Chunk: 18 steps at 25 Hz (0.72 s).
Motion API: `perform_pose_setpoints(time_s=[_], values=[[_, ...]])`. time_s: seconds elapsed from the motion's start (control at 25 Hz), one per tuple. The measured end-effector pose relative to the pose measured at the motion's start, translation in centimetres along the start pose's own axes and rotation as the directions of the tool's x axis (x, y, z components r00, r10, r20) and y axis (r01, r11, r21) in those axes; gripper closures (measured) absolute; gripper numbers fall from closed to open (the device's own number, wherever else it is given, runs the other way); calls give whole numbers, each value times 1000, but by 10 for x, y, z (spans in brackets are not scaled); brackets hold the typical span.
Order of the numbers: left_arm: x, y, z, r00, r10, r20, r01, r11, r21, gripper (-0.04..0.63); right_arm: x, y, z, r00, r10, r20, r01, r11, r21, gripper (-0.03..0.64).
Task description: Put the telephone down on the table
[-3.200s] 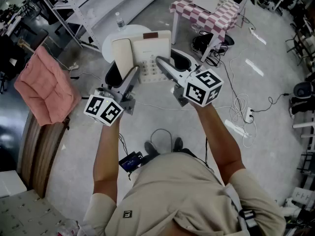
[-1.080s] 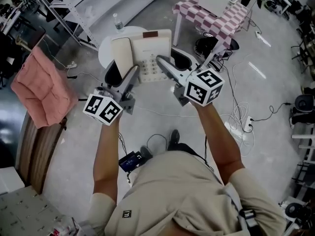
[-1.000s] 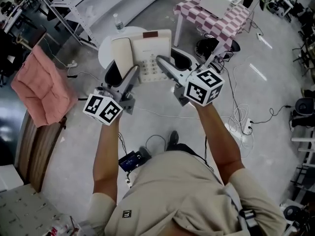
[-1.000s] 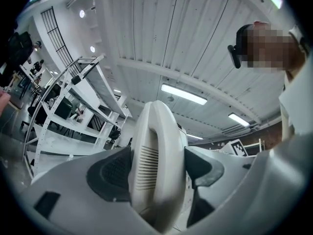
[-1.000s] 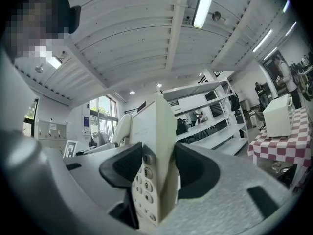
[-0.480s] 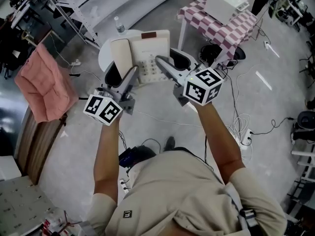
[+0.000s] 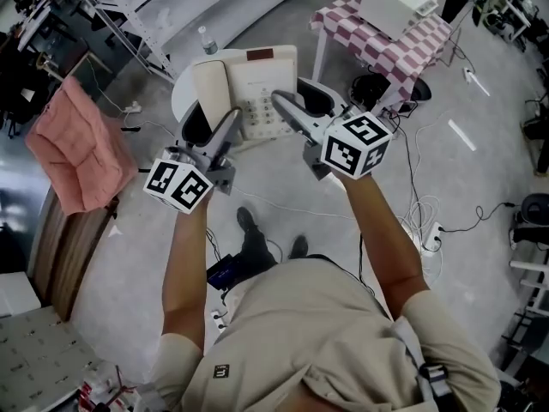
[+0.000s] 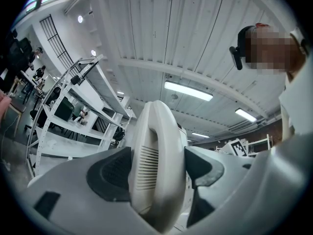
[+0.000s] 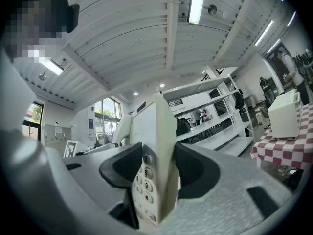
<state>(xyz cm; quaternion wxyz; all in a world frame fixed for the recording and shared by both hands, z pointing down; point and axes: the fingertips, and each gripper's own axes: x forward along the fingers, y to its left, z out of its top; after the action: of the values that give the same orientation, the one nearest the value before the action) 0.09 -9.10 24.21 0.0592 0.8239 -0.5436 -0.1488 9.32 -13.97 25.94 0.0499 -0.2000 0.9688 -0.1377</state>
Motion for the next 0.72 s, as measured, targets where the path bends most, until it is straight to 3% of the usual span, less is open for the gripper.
perform_pose_setpoints(time_s=[0.44, 0.72], values=[[33, 63, 6, 996, -90, 15, 90, 995, -29, 262, 56, -27, 4, 997, -82, 14, 82, 997, -7, 423], [54, 112, 17, 993, -118, -24, 117, 992, -43, 262, 104, -43, 8, 991, -129, 22, 129, 992, -4, 423]])
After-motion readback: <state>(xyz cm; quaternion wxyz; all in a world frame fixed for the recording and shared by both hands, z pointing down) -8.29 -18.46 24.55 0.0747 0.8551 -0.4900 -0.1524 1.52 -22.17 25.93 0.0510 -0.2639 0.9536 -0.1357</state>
